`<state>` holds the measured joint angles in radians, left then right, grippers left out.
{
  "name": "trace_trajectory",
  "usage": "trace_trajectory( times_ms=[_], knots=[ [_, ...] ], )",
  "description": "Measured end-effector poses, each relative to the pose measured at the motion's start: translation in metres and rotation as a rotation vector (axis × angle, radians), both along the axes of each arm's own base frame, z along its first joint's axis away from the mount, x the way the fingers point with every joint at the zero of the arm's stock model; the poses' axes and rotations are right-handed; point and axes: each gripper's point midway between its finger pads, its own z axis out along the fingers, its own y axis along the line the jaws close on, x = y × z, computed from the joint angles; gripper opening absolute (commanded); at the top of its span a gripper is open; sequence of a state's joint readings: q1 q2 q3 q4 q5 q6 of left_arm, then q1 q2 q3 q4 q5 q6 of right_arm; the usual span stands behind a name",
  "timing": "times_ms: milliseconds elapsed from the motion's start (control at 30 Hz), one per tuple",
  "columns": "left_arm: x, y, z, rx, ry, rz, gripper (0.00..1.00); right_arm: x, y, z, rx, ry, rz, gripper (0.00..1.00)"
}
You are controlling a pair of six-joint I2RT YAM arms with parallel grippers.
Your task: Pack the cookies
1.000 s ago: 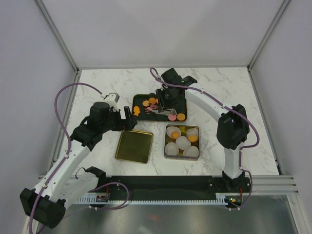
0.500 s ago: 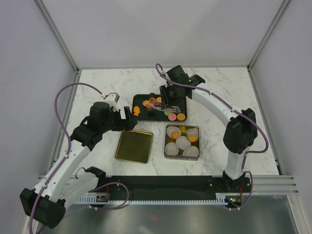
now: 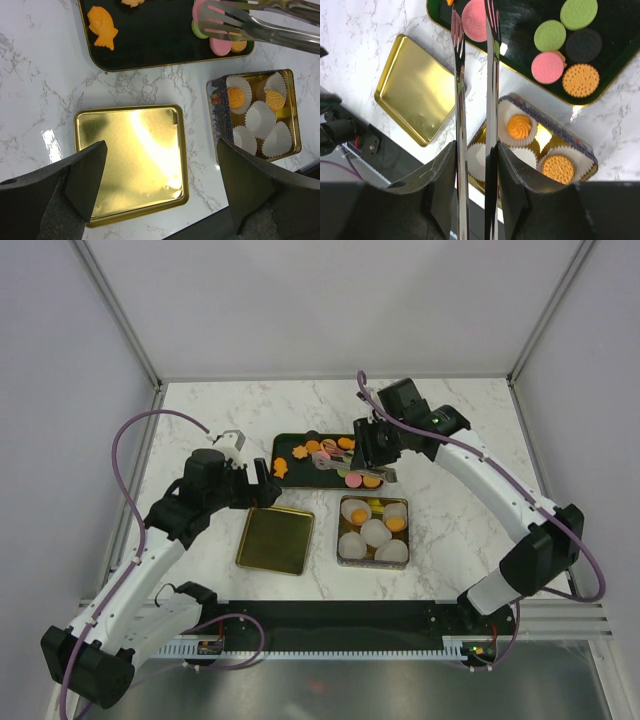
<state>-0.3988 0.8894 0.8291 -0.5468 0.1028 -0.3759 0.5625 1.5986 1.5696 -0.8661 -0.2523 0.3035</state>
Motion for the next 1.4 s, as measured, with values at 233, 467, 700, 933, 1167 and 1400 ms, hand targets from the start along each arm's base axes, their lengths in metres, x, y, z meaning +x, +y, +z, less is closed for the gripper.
trace_trajectory(
  times_ms=[233,467,700,933,1167,1400],
  knots=[
    [0.000,0.000,0.000,0.000,0.001,0.000,1.00,-0.048,-0.028,0.008,0.018,0.023,-0.006,0.44],
    [0.000,0.000,0.000,0.000,0.001,0.000,1.00,-0.095,-0.055,0.001,0.012,0.076,-0.023,0.44],
    [0.001,-0.001,-0.004,0.005,0.013,-0.001,1.00,-0.130,-0.073,-0.008,0.005,0.124,-0.031,0.45],
    [0.001,-0.001,-0.005,0.007,0.017,-0.001,1.00,-0.155,-0.079,-0.026,0.000,0.215,-0.010,0.45],
    [0.002,-0.001,-0.007,0.010,0.024,-0.001,1.00,-0.165,-0.081,-0.036,-0.009,0.258,0.009,0.45],
    [0.002,-0.001,-0.007,0.011,0.026,0.000,1.00,-0.170,-0.081,-0.042,-0.011,0.280,0.024,0.45]
  ],
)
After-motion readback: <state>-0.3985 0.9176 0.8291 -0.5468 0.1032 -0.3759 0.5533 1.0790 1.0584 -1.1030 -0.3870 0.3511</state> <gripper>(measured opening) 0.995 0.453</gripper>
